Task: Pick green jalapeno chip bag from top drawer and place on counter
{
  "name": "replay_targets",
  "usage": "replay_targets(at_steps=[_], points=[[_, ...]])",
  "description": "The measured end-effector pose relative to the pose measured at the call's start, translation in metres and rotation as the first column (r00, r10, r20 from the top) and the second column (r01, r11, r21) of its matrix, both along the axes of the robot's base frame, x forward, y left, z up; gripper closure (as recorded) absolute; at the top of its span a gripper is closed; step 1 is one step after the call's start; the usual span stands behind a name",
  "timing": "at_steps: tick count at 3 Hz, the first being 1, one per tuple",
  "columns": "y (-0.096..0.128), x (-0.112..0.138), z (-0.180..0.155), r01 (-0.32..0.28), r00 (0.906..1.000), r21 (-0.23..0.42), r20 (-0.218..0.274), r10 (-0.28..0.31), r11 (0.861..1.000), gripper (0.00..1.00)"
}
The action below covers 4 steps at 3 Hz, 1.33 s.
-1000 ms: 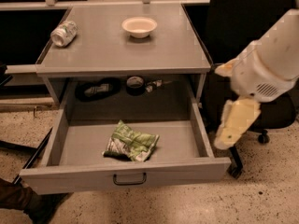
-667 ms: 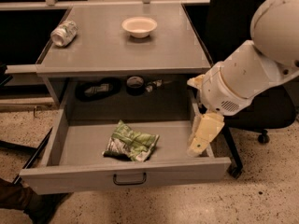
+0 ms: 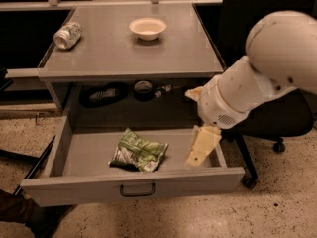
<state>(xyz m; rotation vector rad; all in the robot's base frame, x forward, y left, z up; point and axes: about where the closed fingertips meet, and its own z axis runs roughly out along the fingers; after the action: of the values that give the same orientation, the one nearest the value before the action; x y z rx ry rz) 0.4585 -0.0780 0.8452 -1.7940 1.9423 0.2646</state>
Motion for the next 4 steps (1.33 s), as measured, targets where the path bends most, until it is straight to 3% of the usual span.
replay_targets(at_steps=[1, 2, 3, 4], points=[[0.037, 0.006, -0.034, -0.057, 0.9983, 0.071, -0.008, 0.058, 0.996, 0.00], [0.059, 0.009, -0.053, -0.114, 0.9914, 0.110, -0.051, 0.120, 0.987, 0.00], [0.060, 0.009, -0.054, -0.116, 0.9912, 0.111, -0.051, 0.123, 0.987, 0.00], [0.079, 0.036, -0.065, -0.137, 0.9905, 0.141, 0.009, 0.137, 0.980, 0.00]])
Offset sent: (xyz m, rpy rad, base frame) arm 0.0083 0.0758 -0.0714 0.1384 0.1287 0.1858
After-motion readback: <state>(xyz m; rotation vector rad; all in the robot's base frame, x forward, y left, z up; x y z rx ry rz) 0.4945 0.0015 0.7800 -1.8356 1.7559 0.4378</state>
